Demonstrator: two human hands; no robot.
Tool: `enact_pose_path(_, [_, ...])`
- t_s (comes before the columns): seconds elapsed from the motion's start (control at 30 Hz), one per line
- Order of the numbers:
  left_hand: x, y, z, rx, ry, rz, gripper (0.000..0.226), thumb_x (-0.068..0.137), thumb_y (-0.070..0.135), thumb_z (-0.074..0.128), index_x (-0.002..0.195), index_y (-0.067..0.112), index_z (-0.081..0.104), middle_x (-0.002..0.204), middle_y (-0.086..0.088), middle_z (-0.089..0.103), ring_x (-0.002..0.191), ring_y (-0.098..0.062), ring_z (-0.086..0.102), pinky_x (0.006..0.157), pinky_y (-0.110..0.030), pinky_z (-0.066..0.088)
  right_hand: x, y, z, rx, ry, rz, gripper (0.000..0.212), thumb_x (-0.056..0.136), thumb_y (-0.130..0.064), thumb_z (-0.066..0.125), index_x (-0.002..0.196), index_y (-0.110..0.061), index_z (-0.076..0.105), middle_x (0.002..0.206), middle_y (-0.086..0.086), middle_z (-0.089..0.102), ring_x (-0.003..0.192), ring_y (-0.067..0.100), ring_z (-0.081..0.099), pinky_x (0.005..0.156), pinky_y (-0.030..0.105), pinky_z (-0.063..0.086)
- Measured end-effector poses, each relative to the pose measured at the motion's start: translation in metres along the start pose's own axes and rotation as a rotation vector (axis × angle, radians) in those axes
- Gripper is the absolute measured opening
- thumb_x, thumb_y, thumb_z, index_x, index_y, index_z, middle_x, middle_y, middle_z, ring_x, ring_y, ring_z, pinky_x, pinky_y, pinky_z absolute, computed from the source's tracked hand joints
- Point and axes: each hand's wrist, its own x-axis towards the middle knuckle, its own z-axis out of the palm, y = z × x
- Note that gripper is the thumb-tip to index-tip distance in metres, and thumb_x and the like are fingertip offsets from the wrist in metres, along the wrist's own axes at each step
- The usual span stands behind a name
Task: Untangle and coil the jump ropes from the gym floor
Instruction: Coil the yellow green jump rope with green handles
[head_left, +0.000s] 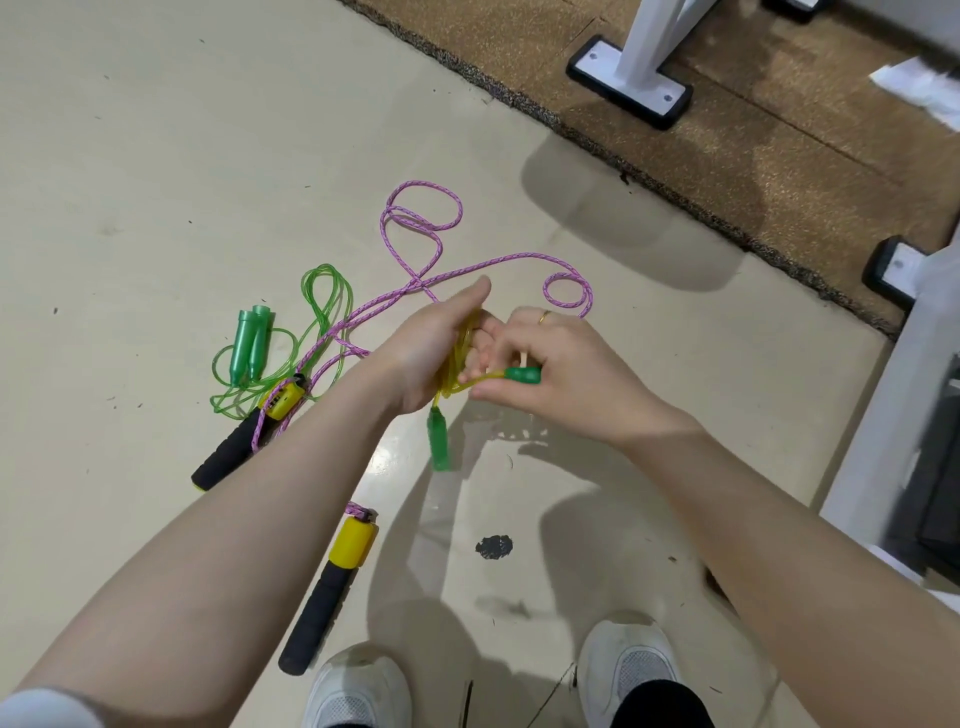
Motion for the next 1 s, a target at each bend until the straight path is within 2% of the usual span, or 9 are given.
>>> enact_pose_path(0.07, [0.0,0.004,0.002,0.005,-0.042,0.005,0.066,0.096,0.05,0.031,0.049,0.014,0.06,0.045,-0.003,0.047,0.041,-0.016,0.037,0.048,-0.024,0.032,-0.001,0.0,0.001,0.089,0.127,0.114,0.028,0.075,-0.032,0.074,0.079,-0.024,0.047,0.074,-0.02,0.053,0.069,-0.01,0.052,0.064,0.011,0.034])
enact_pose_path(0.2, [0.001,0.001,0.003,-0.084,-0.156,0.02,0.066,0.095,0.052,0.028,0.061,0.007,0.064,0.044,-0.003,0.051,0.035,-0.013,0.044,0.039,-0.019,0.034,0.003,0.012,0.002,0.268,0.236,0.222,0.031,0.085,-0.042,0.045,0.114,-0.033,0.04,0.111,-0.019,0.05,0.09,-0.012,0.051,0.08,0.026,0.042])
enact_pose_path(0.27, [0.002,-0.004,0.003,-0.247,-0.17,0.045,0.065,0.095,0.048,0.03,0.064,0.009,0.071,0.051,-0.002,0.057,0.041,-0.011,0.052,0.044,-0.018,0.041,0.002,0.015,0.001,0.389,0.191,0.251,0.034,0.09,-0.036,0.041,0.124,-0.036,0.04,0.118,-0.018,0.051,0.075,-0.018,0.052,0.069,0.016,0.042])
enact_pose_path(0.37, [-0.001,-0.01,-0.002,-0.477,-0.274,0.041,0.054,0.085,0.046,0.041,0.055,0.013,0.07,0.044,0.004,0.05,0.033,-0.005,0.043,0.039,-0.014,0.039,-0.003,0.019,-0.003,0.65,0.102,0.353,0.028,0.1,-0.029,0.039,0.127,-0.036,0.046,0.13,-0.009,0.053,0.043,-0.001,0.042,0.043,0.017,0.036])
enact_pose_path(0.47, [-0.004,-0.017,-0.006,-0.456,-0.648,-0.04,0.053,0.086,0.048,0.049,0.053,0.01,0.064,0.038,0.006,0.035,0.028,-0.007,0.027,0.036,-0.013,0.033,-0.008,0.019,-0.006,0.799,-0.042,0.398,0.027,0.096,-0.033,0.045,0.121,-0.033,0.056,0.119,-0.008,0.063,0.039,0.009,0.036,0.037,0.016,0.033])
enact_pose_path(0.57, [-0.001,-0.022,-0.004,-0.391,-0.866,-0.156,0.067,0.089,0.059,0.039,0.056,0.006,0.065,0.042,0.002,0.033,0.031,-0.01,0.03,0.04,-0.016,0.03,-0.012,0.015,-0.002,0.797,-0.206,0.366,0.027,0.085,-0.034,0.053,0.111,-0.032,0.059,0.076,-0.014,0.068,0.041,0.007,0.038,0.036,0.015,0.031])
enact_pose_path(0.77, [-0.005,-0.017,-0.006,-0.094,-0.636,-0.297,0.08,0.079,0.068,0.017,0.037,0.013,0.056,0.031,0.006,0.037,0.022,-0.003,0.03,0.034,-0.011,0.028,-0.008,0.017,0.007,0.672,-0.152,0.335,0.019,0.096,-0.021,0.049,0.105,-0.03,0.062,0.079,-0.011,0.067,0.055,0.019,0.041,0.039,0.019,0.035])
enact_pose_path(0.87, [-0.012,-0.01,-0.005,-0.003,-0.581,-0.304,0.075,0.071,0.068,0.028,0.053,0.01,0.072,0.037,0.0,0.052,0.027,-0.005,0.043,0.035,-0.013,0.038,-0.007,0.018,0.008,0.633,-0.145,0.34,0.013,0.094,-0.02,0.054,0.1,-0.027,0.063,0.077,-0.012,0.066,0.064,0.025,0.041,0.042,0.02,0.036])
enact_pose_path(1.0, [-0.013,0.001,-0.004,0.145,-0.498,-0.375,0.073,0.071,0.061,0.029,0.056,0.005,0.072,0.051,-0.006,0.065,0.036,-0.007,0.057,0.04,-0.014,0.048,-0.006,0.019,0.007,0.555,-0.142,0.349,0.009,0.094,-0.018,0.055,0.099,-0.024,0.059,0.069,-0.02,0.061,0.058,0.021,0.043,0.041,0.02,0.036])
